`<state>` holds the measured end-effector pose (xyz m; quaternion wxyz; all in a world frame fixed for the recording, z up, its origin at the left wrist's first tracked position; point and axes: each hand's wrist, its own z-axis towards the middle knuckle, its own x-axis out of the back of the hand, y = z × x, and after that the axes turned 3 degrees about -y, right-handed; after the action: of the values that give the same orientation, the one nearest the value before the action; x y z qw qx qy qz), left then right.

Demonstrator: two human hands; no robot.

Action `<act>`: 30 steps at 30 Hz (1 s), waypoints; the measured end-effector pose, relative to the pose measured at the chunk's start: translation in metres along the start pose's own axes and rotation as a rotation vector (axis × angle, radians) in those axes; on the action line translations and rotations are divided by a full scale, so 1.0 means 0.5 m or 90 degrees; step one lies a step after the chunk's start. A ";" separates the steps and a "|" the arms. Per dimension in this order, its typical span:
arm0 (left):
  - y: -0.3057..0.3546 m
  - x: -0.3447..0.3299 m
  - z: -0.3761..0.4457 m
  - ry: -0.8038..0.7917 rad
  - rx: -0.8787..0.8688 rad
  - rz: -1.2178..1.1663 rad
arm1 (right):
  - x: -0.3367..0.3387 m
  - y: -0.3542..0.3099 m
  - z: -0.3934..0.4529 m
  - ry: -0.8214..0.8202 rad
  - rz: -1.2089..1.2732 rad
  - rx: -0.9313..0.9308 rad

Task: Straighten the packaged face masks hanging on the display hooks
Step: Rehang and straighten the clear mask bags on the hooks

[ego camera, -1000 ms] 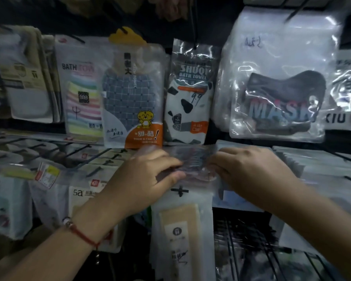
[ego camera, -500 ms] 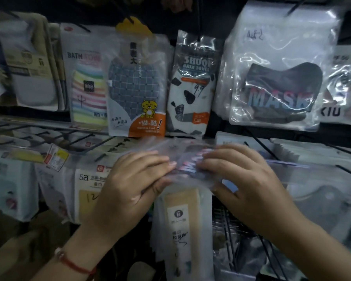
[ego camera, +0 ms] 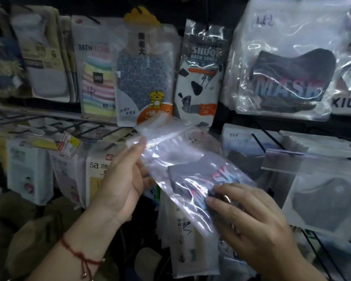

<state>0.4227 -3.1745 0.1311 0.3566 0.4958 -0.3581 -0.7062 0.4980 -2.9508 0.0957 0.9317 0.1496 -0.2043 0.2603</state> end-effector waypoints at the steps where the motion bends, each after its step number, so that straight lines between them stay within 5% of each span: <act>1: 0.000 -0.001 0.003 0.021 0.000 0.019 | 0.000 0.000 -0.007 -0.007 0.001 0.002; 10: 0.012 0.005 -0.025 0.052 -0.078 0.151 | 0.004 -0.013 -0.042 -0.291 0.056 -0.024; 22: 0.018 -0.034 -0.058 -0.170 -0.095 0.389 | 0.069 0.007 0.082 -0.197 0.004 -0.195; 30: 0.035 -0.091 -0.035 -0.259 -0.062 0.381 | 0.161 0.045 0.147 -0.376 0.037 -0.234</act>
<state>0.4536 -3.1467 0.1619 0.4919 0.2009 -0.5167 -0.6713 0.5261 -2.9265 0.2006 0.8360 0.0419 -0.5127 0.1911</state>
